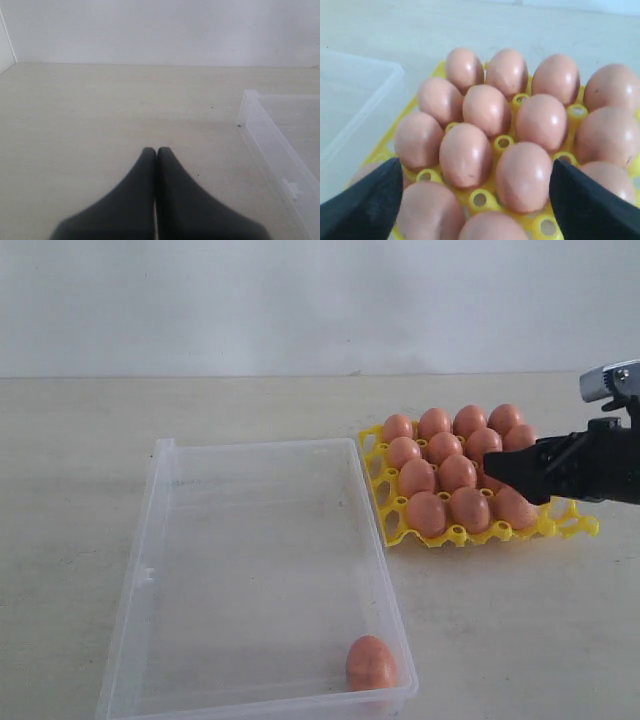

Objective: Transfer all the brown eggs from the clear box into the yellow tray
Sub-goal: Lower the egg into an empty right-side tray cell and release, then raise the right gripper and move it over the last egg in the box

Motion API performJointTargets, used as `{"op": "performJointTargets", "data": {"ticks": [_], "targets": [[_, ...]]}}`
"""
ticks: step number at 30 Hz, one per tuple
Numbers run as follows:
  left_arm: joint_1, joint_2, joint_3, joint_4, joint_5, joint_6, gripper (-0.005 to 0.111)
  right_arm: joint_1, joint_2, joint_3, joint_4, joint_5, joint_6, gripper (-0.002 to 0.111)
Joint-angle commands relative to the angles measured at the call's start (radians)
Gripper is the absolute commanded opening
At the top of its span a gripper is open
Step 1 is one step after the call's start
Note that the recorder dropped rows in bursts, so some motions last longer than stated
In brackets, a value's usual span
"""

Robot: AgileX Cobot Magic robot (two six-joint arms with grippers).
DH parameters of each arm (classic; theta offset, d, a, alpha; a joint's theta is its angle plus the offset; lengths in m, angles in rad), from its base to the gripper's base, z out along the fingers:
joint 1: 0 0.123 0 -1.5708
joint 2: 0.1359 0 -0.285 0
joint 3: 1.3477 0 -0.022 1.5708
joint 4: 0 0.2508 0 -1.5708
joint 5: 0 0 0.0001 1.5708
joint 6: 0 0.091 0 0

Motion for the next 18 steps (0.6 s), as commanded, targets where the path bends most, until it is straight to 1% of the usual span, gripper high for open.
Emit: {"op": "performJointTargets", "data": {"ticks": [1,5,6,7,8,10,11,12,14,16,17,18], "targets": [[-0.002,-0.001,0.003,0.004,-0.003,0.000,-0.004,-0.001,-0.101,-0.003,0.008,-0.042,0.001,0.075],[-0.002,-0.001,0.003,0.004,-0.003,0.000,-0.004,-0.001,-0.213,-0.003,-0.004,-0.222,0.091,0.074],[-0.002,-0.001,0.003,0.004,-0.003,0.000,-0.004,-0.001,-0.247,-0.003,-0.006,-0.294,0.111,0.069],[-0.002,-0.001,0.003,0.004,-0.003,0.000,-0.004,-0.001,-0.281,-0.003,-0.006,-0.331,0.121,0.064],[-0.002,-0.001,0.003,0.004,-0.003,0.000,-0.004,-0.001,-0.309,-0.003,-0.006,-0.362,0.128,0.056],[-0.002,-0.001,0.003,0.004,-0.003,0.000,-0.004,0.023,-0.376,-0.003,-0.004,-0.383,0.146,0.032],[-0.002,-0.001,0.003,0.004,-0.003,0.000,-0.004,0.046,-0.400,-0.003,-0.006,-0.365,0.137,0.021],[-0.002,-0.001,0.003,0.004,-0.003,0.000,-0.004,0.088,-0.431,-0.003,-0.006,-0.342,0.121,0.002],[-0.002,-0.001,0.003,0.004,-0.003,0.000,-0.004,0.163,-0.459,-0.005,-0.010,-0.285,0.087,0.000],[-0.002,-0.001,0.003,0.004,-0.003,0.000,-0.004,0.292,-0.473,-0.021,-0.016,-0.169,0.050,-0.001],[-0.002,-0.001,0.003,0.004,-0.003,0.000,-0.004,0.367,-0.474,-0.039,-0.020,-0.071,0.033,-0.001],[-0.002,-0.001,0.003,0.004,-0.003,0.000,-0.004,0.452,-0.474,-0.065,-0.020,0.075,0.021,-0.001]]}}
